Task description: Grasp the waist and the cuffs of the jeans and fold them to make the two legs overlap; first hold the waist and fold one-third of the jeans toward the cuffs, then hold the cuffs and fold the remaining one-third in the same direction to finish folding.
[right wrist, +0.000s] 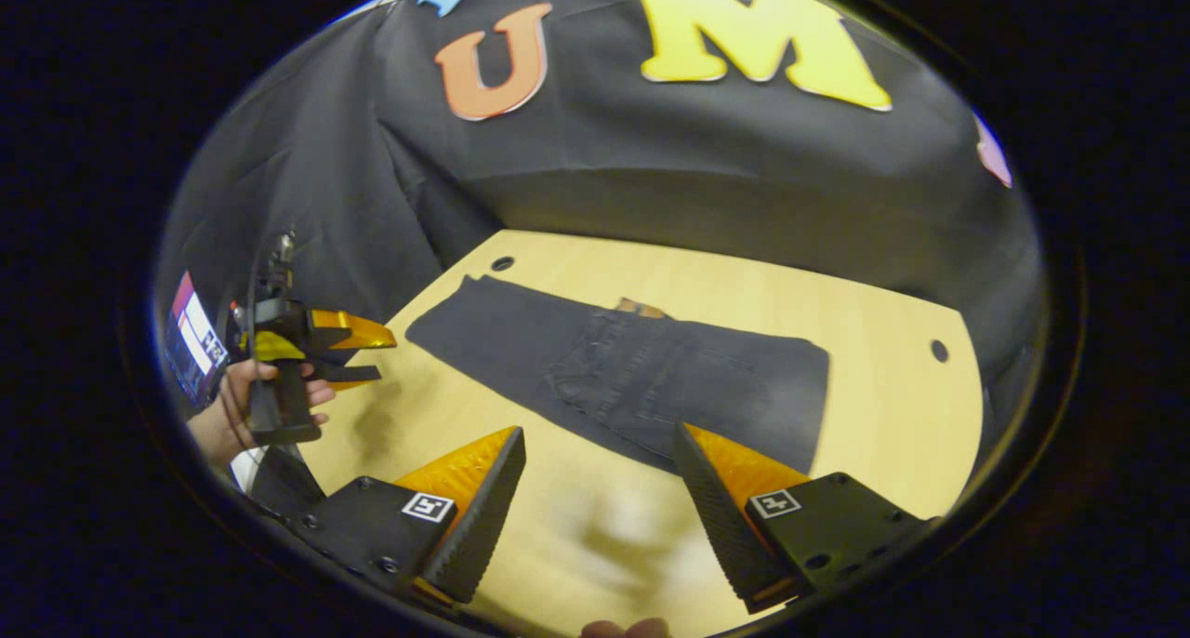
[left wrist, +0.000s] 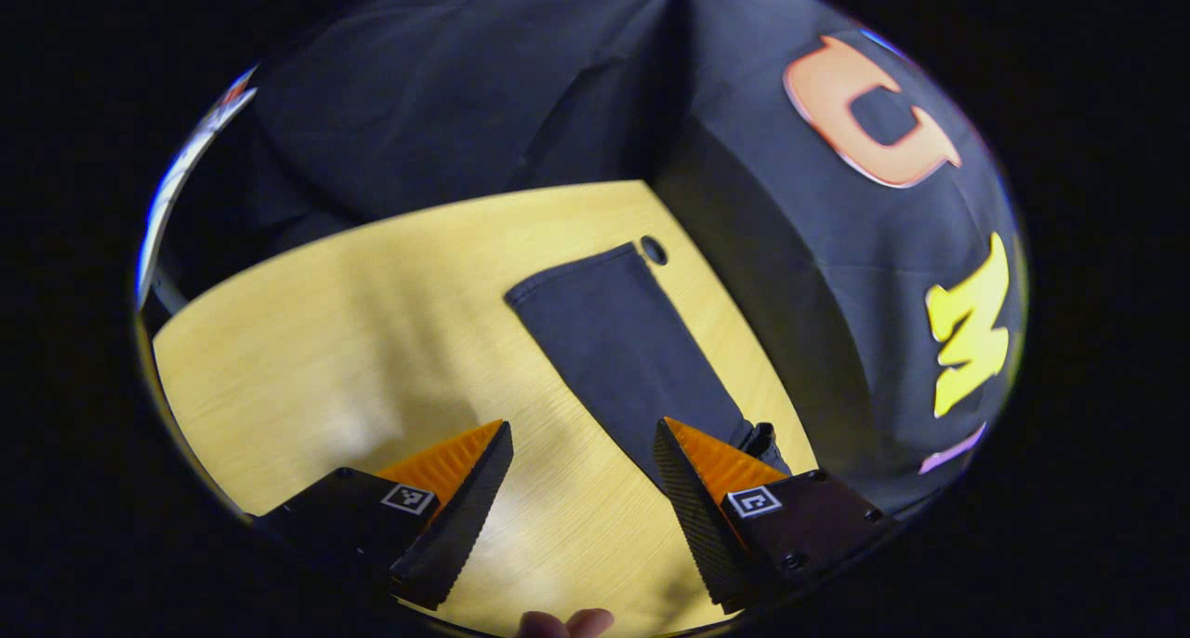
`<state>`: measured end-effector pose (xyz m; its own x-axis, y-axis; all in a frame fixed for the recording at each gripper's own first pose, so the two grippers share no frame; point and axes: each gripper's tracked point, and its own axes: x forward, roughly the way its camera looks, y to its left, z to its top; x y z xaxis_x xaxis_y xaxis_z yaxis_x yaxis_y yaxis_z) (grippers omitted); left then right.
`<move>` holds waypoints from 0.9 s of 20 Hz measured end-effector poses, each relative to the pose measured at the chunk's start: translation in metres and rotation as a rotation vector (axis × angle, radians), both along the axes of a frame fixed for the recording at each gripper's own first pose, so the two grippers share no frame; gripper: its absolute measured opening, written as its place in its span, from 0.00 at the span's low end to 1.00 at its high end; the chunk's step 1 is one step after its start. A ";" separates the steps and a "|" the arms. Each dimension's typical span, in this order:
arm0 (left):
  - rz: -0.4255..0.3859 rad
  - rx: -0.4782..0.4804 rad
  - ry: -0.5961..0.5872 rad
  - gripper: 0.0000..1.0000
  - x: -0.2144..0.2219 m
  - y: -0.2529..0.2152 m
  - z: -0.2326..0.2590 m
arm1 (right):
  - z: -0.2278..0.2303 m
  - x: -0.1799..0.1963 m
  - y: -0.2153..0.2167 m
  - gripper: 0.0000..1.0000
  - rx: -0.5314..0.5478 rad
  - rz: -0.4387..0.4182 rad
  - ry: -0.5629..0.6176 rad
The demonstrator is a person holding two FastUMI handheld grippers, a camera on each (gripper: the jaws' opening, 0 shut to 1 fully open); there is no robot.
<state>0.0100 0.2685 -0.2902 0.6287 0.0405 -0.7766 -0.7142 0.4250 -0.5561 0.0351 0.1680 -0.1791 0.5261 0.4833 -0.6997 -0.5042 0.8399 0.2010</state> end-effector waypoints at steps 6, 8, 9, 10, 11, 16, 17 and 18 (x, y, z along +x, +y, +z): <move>0.209 -0.225 0.178 0.98 0.044 0.029 -0.041 | 0.032 0.001 -0.156 0.94 0.032 -0.346 0.019; 0.198 -0.200 0.219 0.98 0.052 0.039 -0.045 | 0.025 0.002 -0.163 0.99 0.040 -0.366 0.041; 0.198 -0.195 0.237 0.98 0.055 0.042 -0.046 | 0.023 0.003 -0.164 0.99 0.033 -0.364 0.042; 0.200 -0.193 0.252 0.98 0.062 0.045 -0.043 | 0.021 0.005 -0.161 0.99 0.011 -0.350 0.033; 0.201 -0.181 0.259 0.98 0.067 0.049 -0.043 | 0.020 0.006 -0.155 0.99 -0.005 -0.330 0.023; 0.189 -0.164 0.326 0.98 0.086 0.048 -0.052 | 0.017 0.008 -0.156 0.99 -0.019 -0.306 0.035; 0.182 -0.158 0.341 0.98 0.090 0.047 -0.052 | 0.015 0.009 -0.157 0.99 -0.020 -0.313 0.040; 0.151 -0.141 0.385 0.98 0.090 0.046 -0.055 | 0.011 0.010 -0.160 0.99 -0.023 -0.324 0.050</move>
<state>0.0999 0.3144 -0.3452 0.2876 -0.0132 -0.9576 -0.9291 0.2387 -0.2824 0.0454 0.0078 -0.1683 0.6149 0.2802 -0.7371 -0.1998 0.9596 0.1981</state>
